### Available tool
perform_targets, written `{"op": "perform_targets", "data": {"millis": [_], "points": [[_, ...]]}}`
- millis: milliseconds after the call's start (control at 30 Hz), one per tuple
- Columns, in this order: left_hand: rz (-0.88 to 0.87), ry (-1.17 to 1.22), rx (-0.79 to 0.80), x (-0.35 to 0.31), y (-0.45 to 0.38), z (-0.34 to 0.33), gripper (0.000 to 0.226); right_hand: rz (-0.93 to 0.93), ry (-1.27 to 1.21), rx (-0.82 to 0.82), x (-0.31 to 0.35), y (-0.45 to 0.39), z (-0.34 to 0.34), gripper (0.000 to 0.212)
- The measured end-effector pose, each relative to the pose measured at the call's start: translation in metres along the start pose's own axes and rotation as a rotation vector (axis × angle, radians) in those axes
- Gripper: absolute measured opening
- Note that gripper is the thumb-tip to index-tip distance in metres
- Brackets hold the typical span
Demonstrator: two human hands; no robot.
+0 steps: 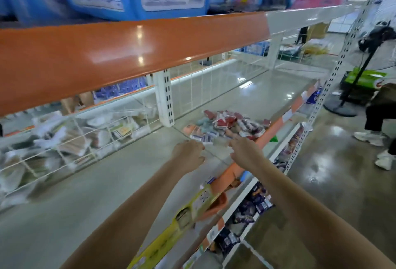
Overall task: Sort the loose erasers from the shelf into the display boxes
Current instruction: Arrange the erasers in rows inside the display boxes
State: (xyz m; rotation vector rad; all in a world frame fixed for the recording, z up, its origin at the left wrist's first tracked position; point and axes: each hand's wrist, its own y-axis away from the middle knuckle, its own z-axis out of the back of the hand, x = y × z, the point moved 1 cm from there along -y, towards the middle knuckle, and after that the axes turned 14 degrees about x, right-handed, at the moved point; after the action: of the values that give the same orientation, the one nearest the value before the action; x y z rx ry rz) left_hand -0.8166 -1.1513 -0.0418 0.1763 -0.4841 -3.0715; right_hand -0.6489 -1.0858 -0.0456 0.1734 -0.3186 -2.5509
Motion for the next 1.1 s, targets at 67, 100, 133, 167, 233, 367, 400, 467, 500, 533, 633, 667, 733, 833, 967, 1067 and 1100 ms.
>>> {"op": "perform_targets", "data": {"millis": [67,100,133,167,233,367,400,467,500,533,633,667,733,833,967,1067,1100], "points": [[0.019,-0.014,0.000,-0.003,-0.025,-0.001,0.038,-0.018,0.035,-0.020,-0.013,-0.015,-0.005,0.045],[0.035,-0.008,-0.004,-0.003,-0.036,-0.001,0.038,-0.027,0.052,-0.022,-0.016,-0.021,-0.007,0.045],[0.056,-0.002,-0.008,-0.003,-0.046,-0.001,0.037,-0.034,0.067,-0.020,-0.018,-0.026,-0.008,0.045],[0.075,0.003,-0.014,-0.002,-0.055,-0.002,0.036,-0.042,0.075,-0.019,-0.019,-0.030,-0.010,0.047],[0.103,-0.005,-0.021,-0.002,-0.068,-0.001,0.036,-0.056,0.064,-0.032,-0.023,-0.037,-0.013,0.053],[0.095,-0.060,-0.061,0.000,-0.083,0.000,0.041,-0.031,-0.019,-0.082,-0.028,-0.042,-0.017,0.056],[0.090,-0.067,-0.070,0.000,-0.085,0.000,0.041,-0.021,-0.031,-0.082,-0.028,-0.042,-0.017,0.057],[0.080,-0.078,-0.077,0.000,-0.089,0.000,0.040,-0.006,-0.075,-0.084,-0.029,-0.042,-0.018,0.055],[0.081,-0.090,-0.077,0.000,-0.089,0.000,0.039,0.007,-0.089,-0.087,-0.030,-0.043,-0.019,0.050],[0.085,-0.103,-0.071,0.000,-0.089,0.000,0.039,0.029,-0.088,-0.093,-0.030,-0.043,-0.021,0.044],[0.068,-0.108,-0.048,-0.003,-0.084,-0.005,0.040,0.079,-0.096,-0.102,-0.031,-0.044,-0.025,0.034],[0.065,-0.107,-0.041,-0.004,-0.082,-0.006,0.039,0.091,-0.106,-0.108,-0.031,-0.043,-0.026,0.033],[0.073,-0.142,-0.050,-0.004,-0.079,-0.003,0.038,0.121,-0.132,-0.133,-0.031,-0.042,-0.027,0.031],[0.038,-0.221,-0.038,-0.004,-0.080,0.004,0.044,0.141,-0.163,-0.115,-0.033,-0.039,-0.024,0.031],[-0.006,-0.158,0.061,-0.001,-0.084,0.007,0.054,0.140,-0.169,-0.102,-0.035,-0.036,-0.020,0.033],[-0.032,-0.176,0.028,0.001,-0.080,0.005,0.056,0.148,-0.163,-0.091,-0.036,-0.033,-0.018,0.034],[-0.042,-0.189,0.002,0.001,-0.078,0.004,0.052,0.153,-0.164,-0.096,-0.036,-0.032,-0.018,0.035]]}}
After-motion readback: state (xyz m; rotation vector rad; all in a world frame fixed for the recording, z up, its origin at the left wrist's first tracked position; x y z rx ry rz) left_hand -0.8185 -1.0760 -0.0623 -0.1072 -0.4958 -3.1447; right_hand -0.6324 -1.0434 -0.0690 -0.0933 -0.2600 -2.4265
